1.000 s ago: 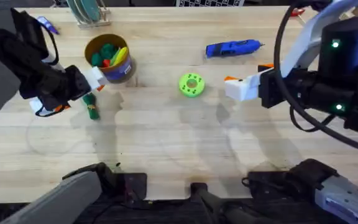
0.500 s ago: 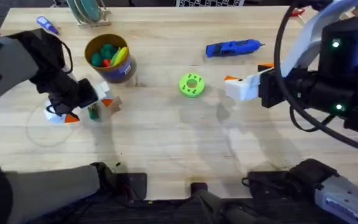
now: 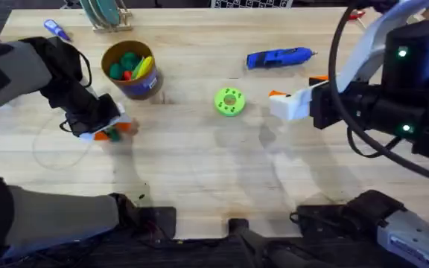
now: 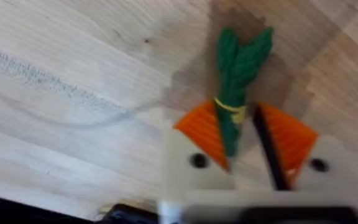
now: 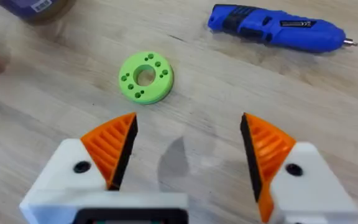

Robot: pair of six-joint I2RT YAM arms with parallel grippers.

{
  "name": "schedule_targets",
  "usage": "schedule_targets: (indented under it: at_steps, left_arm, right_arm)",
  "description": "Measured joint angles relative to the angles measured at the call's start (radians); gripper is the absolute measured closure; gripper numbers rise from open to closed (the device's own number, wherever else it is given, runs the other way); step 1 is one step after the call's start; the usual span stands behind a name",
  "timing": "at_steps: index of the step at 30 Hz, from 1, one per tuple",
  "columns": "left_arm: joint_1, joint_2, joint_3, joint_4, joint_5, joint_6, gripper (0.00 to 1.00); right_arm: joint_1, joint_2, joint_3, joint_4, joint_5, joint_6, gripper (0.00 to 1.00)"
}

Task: Pick up the gripper from the table and insert it into the empty holder that is missing its gripper. Then pick up a screw, insert it into the mounting hole, and use the screwdriver to tighten it. Finally, clean up the table by picking up the vegetable and placing it into the bucket.

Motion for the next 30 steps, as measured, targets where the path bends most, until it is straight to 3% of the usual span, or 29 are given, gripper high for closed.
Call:
schedule_targets:
  at_steps: [2, 4, 8, 13, 22, 30]
  left_arm:
    - [0.000, 0.000, 0.003, 0.000, 0.000, 0.000, 0.901]
    - [0.000, 0.000, 0.004, -0.001, -0.007, 0.002, 0.983]
    - [0.000, 0.001, 0.005, -0.011, -0.009, 0.002, 0.984]
    - [0.000, 0.024, 0.038, -0.129, -0.027, 0.002, 0.985]
    - [0.000, 0.004, 0.270, -0.305, -0.036, 0.000, 0.985]
    - [0.000, -0.127, 0.376, -0.297, 0.006, 0.000, 0.986]
  right_arm:
    - [0.000, 0.000, 0.000, 0.000, 0.000, 0.000, 0.023]
    - [0.000, 0.000, 0.000, 0.000, 0.000, 0.000, 0.022]
    - [0.000, 0.000, 0.000, 0.000, 0.000, 0.000, 0.021]
    - [0.000, 0.000, 0.000, 0.000, 0.000, 0.000, 0.023]
    - [0.000, 0.000, 0.000, 0.000, 0.000, 0.000, 0.023]
    - [0.000, 0.000, 0.000, 0.000, 0.000, 0.000, 0.021]
